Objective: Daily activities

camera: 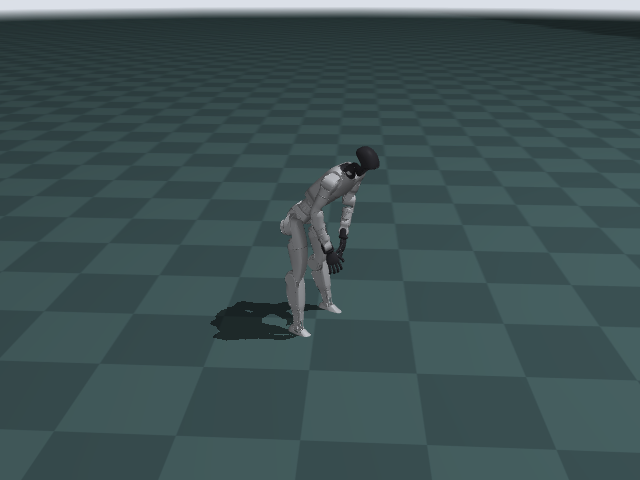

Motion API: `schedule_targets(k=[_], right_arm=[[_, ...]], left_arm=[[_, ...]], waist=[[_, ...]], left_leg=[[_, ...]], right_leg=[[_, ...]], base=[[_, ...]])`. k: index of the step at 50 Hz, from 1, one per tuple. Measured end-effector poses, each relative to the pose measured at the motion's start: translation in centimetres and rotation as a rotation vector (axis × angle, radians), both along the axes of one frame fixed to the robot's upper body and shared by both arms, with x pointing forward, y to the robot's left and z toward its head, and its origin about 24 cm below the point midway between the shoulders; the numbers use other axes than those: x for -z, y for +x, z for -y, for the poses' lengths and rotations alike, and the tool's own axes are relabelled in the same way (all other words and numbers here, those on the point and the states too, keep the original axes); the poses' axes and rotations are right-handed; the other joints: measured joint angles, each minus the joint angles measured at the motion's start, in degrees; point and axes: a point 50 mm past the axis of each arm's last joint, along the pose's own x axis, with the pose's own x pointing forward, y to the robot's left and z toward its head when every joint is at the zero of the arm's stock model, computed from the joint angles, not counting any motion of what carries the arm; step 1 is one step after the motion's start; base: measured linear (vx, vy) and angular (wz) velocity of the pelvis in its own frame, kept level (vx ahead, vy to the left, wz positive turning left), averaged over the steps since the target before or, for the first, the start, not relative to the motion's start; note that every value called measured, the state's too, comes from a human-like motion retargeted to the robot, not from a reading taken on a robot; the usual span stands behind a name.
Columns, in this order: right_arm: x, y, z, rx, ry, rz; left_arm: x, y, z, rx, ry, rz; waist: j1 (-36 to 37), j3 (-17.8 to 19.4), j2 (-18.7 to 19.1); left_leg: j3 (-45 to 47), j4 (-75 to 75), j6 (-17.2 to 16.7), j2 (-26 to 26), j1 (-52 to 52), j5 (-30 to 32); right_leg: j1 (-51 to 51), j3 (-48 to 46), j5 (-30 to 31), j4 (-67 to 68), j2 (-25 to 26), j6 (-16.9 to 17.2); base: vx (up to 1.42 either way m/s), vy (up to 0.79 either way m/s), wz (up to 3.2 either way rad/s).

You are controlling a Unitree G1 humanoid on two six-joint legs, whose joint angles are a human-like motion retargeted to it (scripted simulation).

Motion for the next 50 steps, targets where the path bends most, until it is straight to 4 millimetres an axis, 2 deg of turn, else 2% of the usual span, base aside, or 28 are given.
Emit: schedule_targets(k=[3,5,7,8,10,12,13,15,17,20,22,26,27,28,29,33,35,37,38,40,43,50], right_arm=[[-0.1,0.9,0.4,0.006,-0.014,-0.038],[0.7,0.4,-0.9,-0.012,0.006,-0.071],[0.5,0.8,-0.7,-0.01,0.002,-0.085],[0.9,0.4,-1.4,-0.017,0.013,-0.1],[0.8,0.8,-1.1,-0.013,0.01,-0.118],[1.5,0.3,-2.1,-0.024,0.022,-0.15],[1.4,0.5,-1.9,-0.021,0.016,-0.162],[2.2,-0.1,-2.8,-0.033,0.028,-0.201],[2.1,0.2,-2.5,-0.028,0.029,-0.228],[3.1,-0.7,-3.5,-0.034,0.061,-0.28],[2.8,-0.2,-3.1,-0.023,0.076,-0.295],[3.4,-1.0,-3.6,-0.014,0.132,-0.324],[3.4,-1.0,-3.6,-0.012,0.145,-0.324],[3.1,-0.8,-3.7,-0.013,0.159,-0.316],[3.0,-0.7,-3.7,-0.015,0.171,-0.312],[2.7,-0.9,-4.1,-0.041,0.22,-0.301],[1.8,-0.2,-3.7,-0.057,0.232,-0.278],[2.0,-0.8,-4.5,-0.089,0.258,-0.281],[1.6,-0.4,-4.4,-0.099,0.26,-0.268],[2.0,-1.3,-5.2,-0.128,0.283,-0.28],[1.2,-0.8,-5.1,-0.151,0.293,-0.264],[2.3,-2.1,-5.3,-0.139,0.351,-0.31]], left_arm=[[-0.4,0.4,0.1,0.016,-0.008,-0.002],[0.2,-0.4,0.3,0.014,-0.018,-0.023],[0.1,-0.2,0.2,0.007,-0.027,-0.03],[0.4,-0.6,0.3,0.002,-0.034,-0.043],[0.3,-0.2,0.1,-0.009,-0.038,-0.051],[0.8,-0.7,0.3,-0.02,-0.042,-0.073],[0.7,-0.4,0.2,-0.028,-0.04,-0.076],[1.1,-0.8,0.4,-0.041,-0.045,-0.096],[0.8,-0.2,0.3,-0.062,-0.056,-0.1],[1.1,-0.7,1.0,-0.09,-0.097,-0.119],[0.5,0.0,1.2,-0.109,-0.135,-0.112],[0.4,-0.5,2.5,-0.133,-0.222,-0.116],[0.2,-0.5,2.8,-0.135,-0.241,-0.116],[-0.1,-0.3,3.1,-0.133,-0.259,-0.113],[-0.2,-0.3,3.3,-0.132,-0.274,-0.114],[-0.3,-0.9,4.1,-0.103,-0.314,-0.135],[-0.9,-0.4,4.3,-0.079,-0.323,-0.128],[-0.6,-1.2,4.9,-0.049,-0.326,-0.147],[-1.0,-0.9,4.9,-0.033,-0.323,-0.139],[-0.5,-1.8,5.6,0.002,-0.32,-0.158],[-1.3,-1.2,5.9,0.058,-0.3,-0.136],[-1.2,-1.7,6.6,0.182,-0.218,-0.132]], waist=[[-0.31,2.82,-0.04],[-0.32,0.27,0.57],[-0.54,1.35,0.55],[-0.5,-0.11,0.79],[-0.57,1.26,0.67],[-0.41,-0.72,0.86],[-0.37,0.37,0.68],[-0.2,-1.56,0.79],[0.01,-0.18,0.6],[0.57,-4.05,1.06],[1.05,-2.17,1.01],[2.18,-6.42,1.74],[2.31,-5.73,1.82],[2.14,-1.91,1.85],[2.37,-1.85,1.87],[4.1,-6.95,2.03],[4.59,-5.75,1.62],[5.45,-6.44,1.86],[5.67,-5.91,1.56],[6.7,-6.67,1.85],[7.51,-5.55,0.59],[10.03,-4.39,-2.12]], left_leg=[[0.84,1.58,0.0,-0.6,3.47,-2.66],[0.15,0.0,0.0,-0.55,0.9,-0.51],[0.65,1.12,0.0,-0.79,2.72,-2.31],[0.3,0.28,0.0,-0.8,1.34,-1.18],[0.75,1.37,0.0,-0.68,3.53,-3.17],[0.23,0.28,0.0,-0.6,1.99,-1.84],[0.54,1.12,0.0,-0.44,3.68,-3.35],[-0.05,0.0,0.0,-0.45,2.33,-1.99],[0.34,1.18,0.14,-0.21,5.0,-4.04],[-0.51,-0.01,0.01,-0.16,2.68,-2.17],[-0.09,1.43,0.14,0.22,6.2,-4.22],[-0.92,0.9,0.06,0.27,4.69,-2.45],[-1.0,3.15,0.14,0.16,5.27,-3.76],[-1.16,9.23,0.28,-0.17,7.26,-7.46],[-1.1,12.45,0.43,-0.37,6.85,-9.3],[-0.47,22.18,1.26,-0.49,1.58,-14.56],[0.94,23.76,1.93,0.06,5.15,-17.58],[0.69,29.17,2.39,0.49,3.55,-20.07],[1.43,28.9,2.7,0.79,5.78,-21.27],[0.9,34.27,3.12,1.41,4.29,-23.85],[2.54,32.28,4.19,1.69,10.26,-26.2],[3.38,32.31,6.71,0.63,18.67,-30.13]], right_leg=[[4.19,1.14,-1.87,-0.5,-0.95,0.0],[2.02,1.12,-0.36,-2.21,-0.77,0.0],[4.48,1.62,-1.58,-2.76,-1.22,0.0],[3.29,1.58,-0.73,-3.71,-1.14,0.0],[5.44,2.03,-2.88,-2.8,-1.4,0.0],[4.03,2.03,-2.16,-3.77,-1.3,0.0],[5.66,2.27,-3.7,-3.01,-1.43,0.0],[4.49,2.12,-2.97,-4.02,-1.49,0.0],[7.09,2.3,-5.28,-2.94,-1.58,-0.11],[5.08,1.61,-4.38,-4.03,-1.39,-0.74],[8.58,1.56,-6.6,-2.88,-1.15,-1.15],[7.84,0.29,-5.87,-4.03,-0.9,-1.94],[9.52,0.04,-6.25,-4.03,-0.8,-2.11],[14.37,-0.18,-6.95,-4.03,-0.54,-2.23],[15.39,-0.31,-7.3,-3.9,-0.46,-2.36],[14.54,-0.9,-7.82,-3.62,0.2,-2.87],[17.97,-0.93,-10.39,-2.16,0.23,-2.85],[19.48,-1.73,-9.43,-2.87,1.24,-2.92],[21.23,-1.83,-10.77,-2.23,1.17,-2.87],[22.83,-2.82,-9.9,-2.77,2.33,-2.93],[27.42,-3.72,-12.57,-1.66,1.71,-2.57],[34.06,-6.91,-16.14,4.66,-0.53,-1.4]], base=[[0.02,-0.02,0.08],[0.0,0.0,0.0],[0.0,0.0,0.0],[0.0,0.0,0.0],[0.02,-0.06,0.07],[0.0,-0.06,0.06],[0.02,-0.06,0.05],[0.0,-0.06,0.09],[0.02,-0.07,0.06],[-0.02,-0.07,0.13],[0.02,-0.09,0.02],[-0.03,-0.07,0.18],[-0.02,-0.07,0.1],[-0.01,-0.06,0.05],[0.0,-0.05,0.02],[0.0,0.0,0.0],[0.03,-0.01,-0.06],[0.0,0.0,0.0],[0.03,0.05,-0.05],[0.01,0.08,-0.04],[0.08,0.09,0.14],[0.07,0.16,0.28]])
